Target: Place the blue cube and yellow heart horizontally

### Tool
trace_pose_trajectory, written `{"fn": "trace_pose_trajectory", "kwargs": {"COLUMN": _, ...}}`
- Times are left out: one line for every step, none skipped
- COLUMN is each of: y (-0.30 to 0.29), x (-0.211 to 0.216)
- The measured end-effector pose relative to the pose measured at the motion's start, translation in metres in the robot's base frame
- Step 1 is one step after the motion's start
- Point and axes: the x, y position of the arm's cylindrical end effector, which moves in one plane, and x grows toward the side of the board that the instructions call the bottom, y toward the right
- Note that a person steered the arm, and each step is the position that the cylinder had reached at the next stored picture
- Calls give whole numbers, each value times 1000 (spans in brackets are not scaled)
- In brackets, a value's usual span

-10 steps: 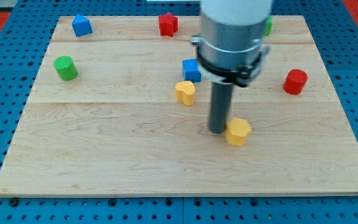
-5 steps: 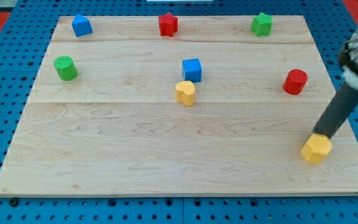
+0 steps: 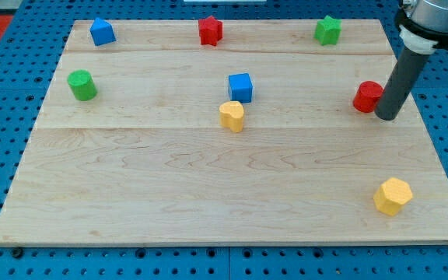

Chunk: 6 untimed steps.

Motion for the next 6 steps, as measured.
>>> {"fn": "trace_pose_trajectory", "kwargs": {"y": -7, "x": 17}}
{"fn": "trace_pose_trajectory", "kwargs": {"y": -27, "x": 40}}
{"fn": "trace_pose_trajectory", "kwargs": {"y": -81, "x": 9}}
{"fn": "trace_pose_trajectory", "kwargs": {"y": -151, "x": -23}}
{"fn": "trace_pose_trajectory", "kwargs": {"y": -228, "x": -15}}
{"fn": "trace_pose_trajectory", "kwargs": {"y": -231, "x": -11}}
